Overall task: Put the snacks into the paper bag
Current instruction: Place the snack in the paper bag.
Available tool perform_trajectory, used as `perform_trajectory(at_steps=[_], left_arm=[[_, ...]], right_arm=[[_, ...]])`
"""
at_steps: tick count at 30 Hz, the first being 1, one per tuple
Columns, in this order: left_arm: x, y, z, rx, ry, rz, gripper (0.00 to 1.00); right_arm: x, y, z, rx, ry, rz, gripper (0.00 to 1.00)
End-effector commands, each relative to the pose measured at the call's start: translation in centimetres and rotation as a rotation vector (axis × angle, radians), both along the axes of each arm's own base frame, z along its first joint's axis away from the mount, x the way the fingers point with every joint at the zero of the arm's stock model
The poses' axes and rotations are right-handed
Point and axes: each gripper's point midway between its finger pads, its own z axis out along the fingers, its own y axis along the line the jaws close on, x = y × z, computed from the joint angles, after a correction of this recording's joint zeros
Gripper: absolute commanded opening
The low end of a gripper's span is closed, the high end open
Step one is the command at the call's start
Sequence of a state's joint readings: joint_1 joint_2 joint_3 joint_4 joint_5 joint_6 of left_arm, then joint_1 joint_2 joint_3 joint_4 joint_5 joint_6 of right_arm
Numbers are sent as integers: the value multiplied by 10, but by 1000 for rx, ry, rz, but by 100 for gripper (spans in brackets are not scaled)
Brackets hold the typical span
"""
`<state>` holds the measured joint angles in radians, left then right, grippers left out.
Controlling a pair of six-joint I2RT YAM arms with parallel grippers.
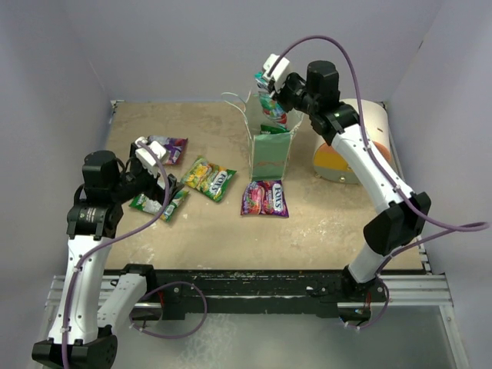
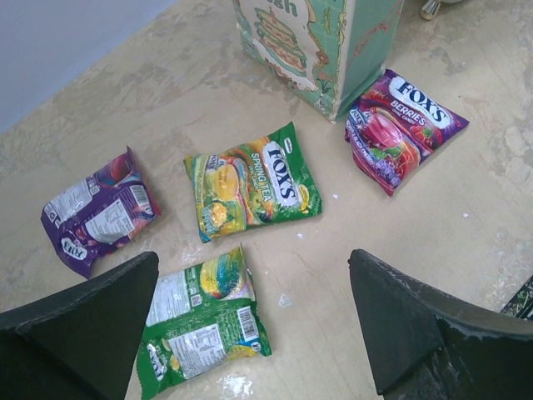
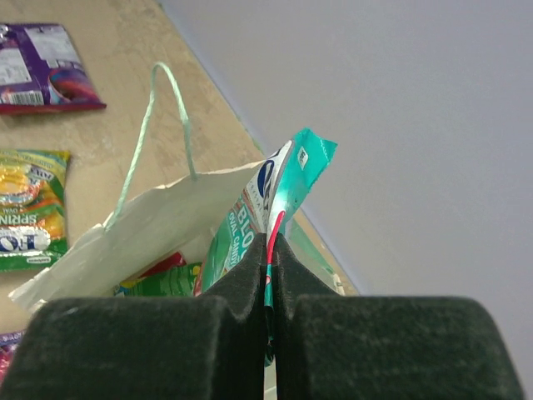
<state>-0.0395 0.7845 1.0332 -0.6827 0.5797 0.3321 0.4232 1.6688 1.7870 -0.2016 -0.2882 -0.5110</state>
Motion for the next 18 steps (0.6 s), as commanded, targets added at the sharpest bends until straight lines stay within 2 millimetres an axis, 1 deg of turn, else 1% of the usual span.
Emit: perform_trajectory(at_steps=[1,5,11,14,18], left_arm=[[5,-1,6,-9,-41,-10,99],[4,-2,4,-9,-41,-16,99],[4,-2,1,-3,-41,-21,99],[4,-2,0,-1,-41,-23,99],[4,-2,0,-1,-41,-25,99]], right_arm=[[9,0,19,-34,-109,26,0],[23,-3,3,-74,-98,-4,0],[37,-19,-22,-155,-81,-85,0],[41,-27,-29,-180,-78,-120,0],[46,-36,-34,-194,-88,-176,0]])
